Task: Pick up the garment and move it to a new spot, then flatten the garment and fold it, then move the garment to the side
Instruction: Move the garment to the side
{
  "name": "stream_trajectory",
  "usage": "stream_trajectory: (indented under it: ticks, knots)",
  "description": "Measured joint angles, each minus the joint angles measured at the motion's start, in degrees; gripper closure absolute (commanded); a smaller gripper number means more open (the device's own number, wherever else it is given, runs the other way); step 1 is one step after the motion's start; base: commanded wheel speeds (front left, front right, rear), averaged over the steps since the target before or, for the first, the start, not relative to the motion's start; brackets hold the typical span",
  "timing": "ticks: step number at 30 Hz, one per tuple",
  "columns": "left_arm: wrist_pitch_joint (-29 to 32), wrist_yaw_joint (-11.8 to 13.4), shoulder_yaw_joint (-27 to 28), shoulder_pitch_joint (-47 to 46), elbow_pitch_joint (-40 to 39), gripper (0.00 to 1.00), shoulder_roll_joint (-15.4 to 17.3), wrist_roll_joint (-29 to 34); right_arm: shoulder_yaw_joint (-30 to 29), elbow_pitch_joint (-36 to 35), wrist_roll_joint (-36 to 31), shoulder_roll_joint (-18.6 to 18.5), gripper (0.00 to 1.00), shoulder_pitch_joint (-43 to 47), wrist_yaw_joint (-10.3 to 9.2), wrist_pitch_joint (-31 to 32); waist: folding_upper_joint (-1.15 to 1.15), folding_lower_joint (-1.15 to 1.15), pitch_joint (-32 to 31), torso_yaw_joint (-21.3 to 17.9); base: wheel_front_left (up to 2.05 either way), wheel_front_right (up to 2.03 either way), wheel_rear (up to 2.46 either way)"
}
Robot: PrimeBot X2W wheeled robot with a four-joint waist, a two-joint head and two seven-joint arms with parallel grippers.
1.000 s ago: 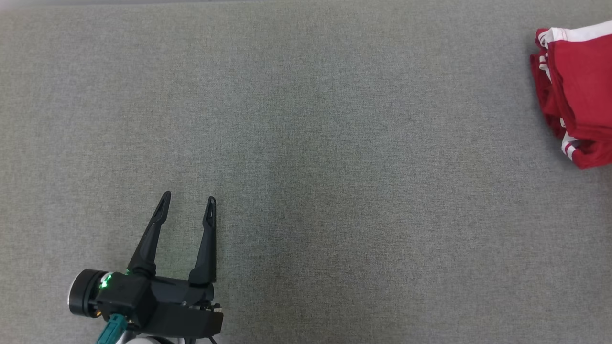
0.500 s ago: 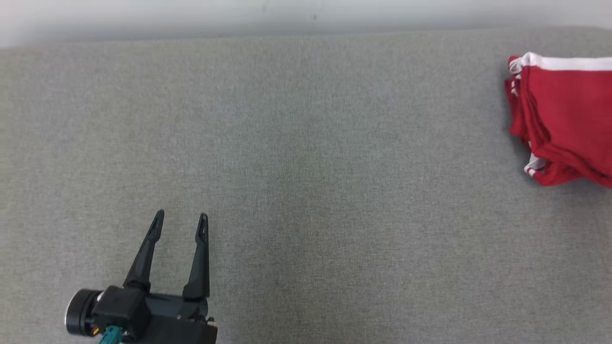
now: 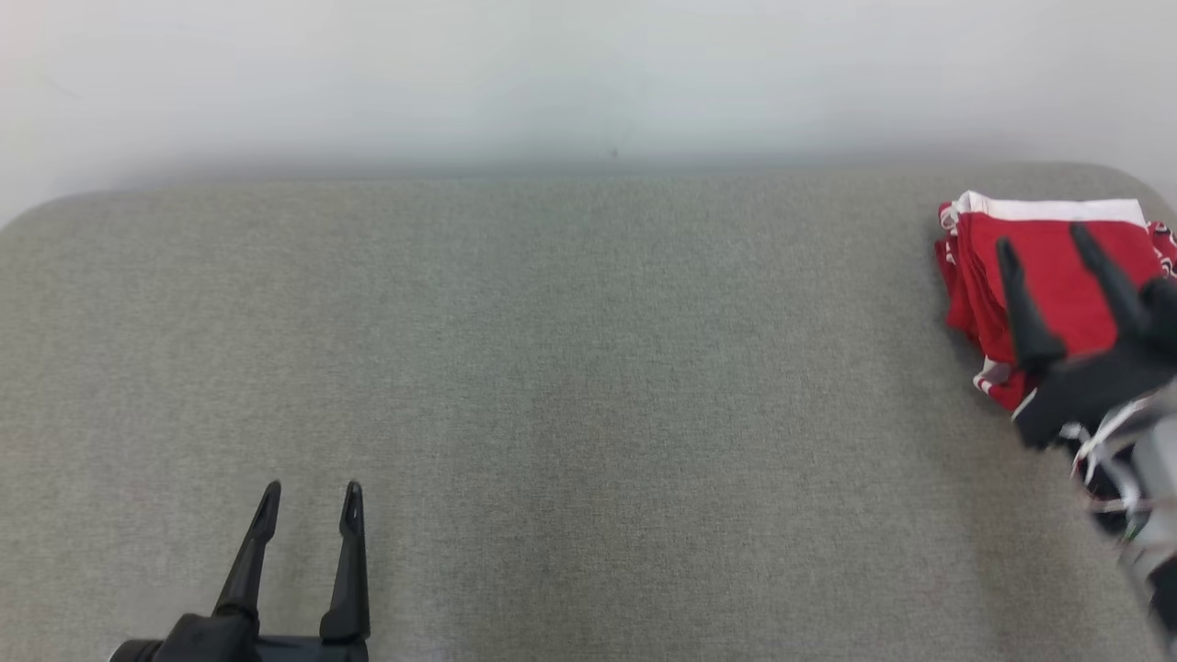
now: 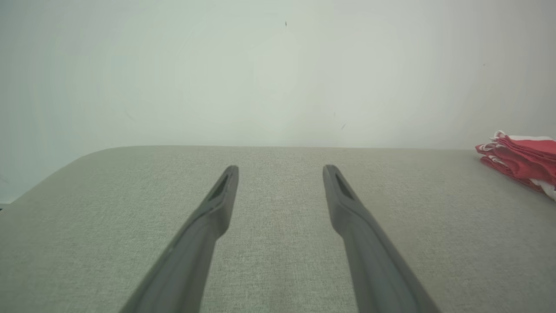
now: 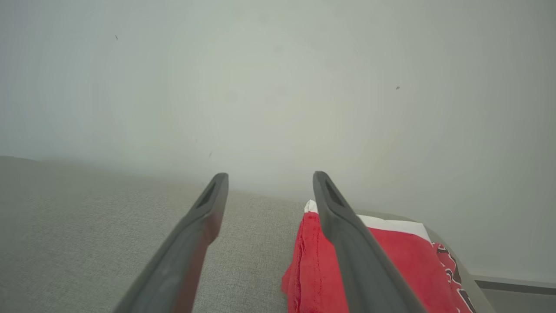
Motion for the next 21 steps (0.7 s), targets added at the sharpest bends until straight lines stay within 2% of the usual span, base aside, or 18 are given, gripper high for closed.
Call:
stream_trajectory:
  ticks: [4, 7, 8, 13, 20, 21]
  knots:
    - [0.00, 0.00, 0.34, 1.09, 0.66, 0.00, -0.03, 0.00, -10.16, -8.15, -5.54, 6.09, 0.00, 11.60, 0.00, -0.01, 0.00, 0.00, -1.81, 0.78, 0.00, 0.00, 0.00]
    - [0.00, 0.00, 0.60, 1.91, 0.67, 0.00, -0.04, 0.01, -15.02, -14.11, -10.79, 10.62, 0.00, 18.90, 0.00, -0.02, 0.00, 0.00, -3.13, 1.21, 0.00, 0.00, 0.00]
    - [0.00, 0.00, 0.60, 1.91, 0.67, 0.00, -0.04, 0.01, -15.02, -14.11, -10.79, 10.62, 0.00, 18.90, 0.00, -0.02, 0.00, 0.00, -3.13, 1.21, 0.00, 0.00, 0.00]
    - [0.00, 0.00, 0.51, 3.23, 0.96, 0.00, -0.11, 0.02, -19.35, -21.34, -14.83, 17.71, 0.00, 28.32, 0.00, 0.00, 0.00, 0.00, -5.20, 1.53, 0.00, 0.00, 0.00]
    - [0.00, 0.00, 0.05, 3.49, 1.81, 0.00, -0.13, -0.54, -22.46, -31.08, -19.72, 24.23, 0.00, 35.96, 0.00, -0.02, 0.00, 0.01, -6.35, 1.98, 0.00, 0.00, 0.00]
    - [0.00, 0.00, 0.02, 3.66, 2.12, 0.00, -0.13, -0.56, -23.10, -32.21, -20.72, 26.01, 0.00, 37.93, 0.00, -0.02, 0.00, 0.01, -6.64, 1.87, 0.00, 0.00, 0.00]
